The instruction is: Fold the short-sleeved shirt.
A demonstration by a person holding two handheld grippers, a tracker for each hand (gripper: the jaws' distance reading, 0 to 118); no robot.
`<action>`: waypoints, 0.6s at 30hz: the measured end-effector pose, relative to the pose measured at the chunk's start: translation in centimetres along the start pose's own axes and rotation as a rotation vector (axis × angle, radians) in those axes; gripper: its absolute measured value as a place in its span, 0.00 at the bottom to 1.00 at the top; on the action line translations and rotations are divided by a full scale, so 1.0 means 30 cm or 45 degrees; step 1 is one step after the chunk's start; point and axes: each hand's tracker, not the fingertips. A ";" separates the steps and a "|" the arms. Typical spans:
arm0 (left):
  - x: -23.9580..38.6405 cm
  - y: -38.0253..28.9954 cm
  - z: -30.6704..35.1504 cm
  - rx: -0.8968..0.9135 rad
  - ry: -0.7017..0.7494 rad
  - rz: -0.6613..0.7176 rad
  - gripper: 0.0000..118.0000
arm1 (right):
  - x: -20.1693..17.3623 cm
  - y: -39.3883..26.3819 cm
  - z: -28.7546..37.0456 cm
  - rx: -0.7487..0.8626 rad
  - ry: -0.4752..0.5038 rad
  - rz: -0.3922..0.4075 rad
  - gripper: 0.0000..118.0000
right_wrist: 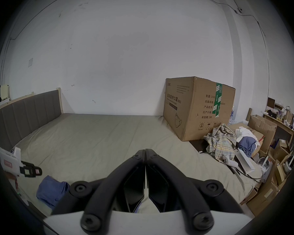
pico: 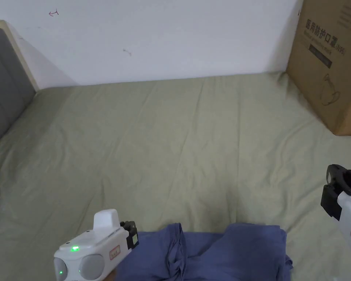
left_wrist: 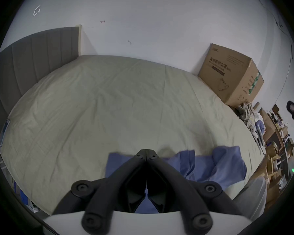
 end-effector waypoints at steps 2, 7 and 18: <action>0.035 -0.048 -0.023 -0.059 -0.003 -0.063 0.00 | 0.005 -0.005 0.001 -0.005 -0.002 -0.001 0.00; 0.149 -0.159 -0.091 -0.188 -0.065 -0.193 0.00 | 0.026 -0.019 0.008 -0.022 -0.015 -0.003 0.00; 0.265 -0.218 -0.112 -0.286 -0.145 -0.128 0.00 | 0.060 -0.046 0.015 -0.061 -0.061 -0.003 0.00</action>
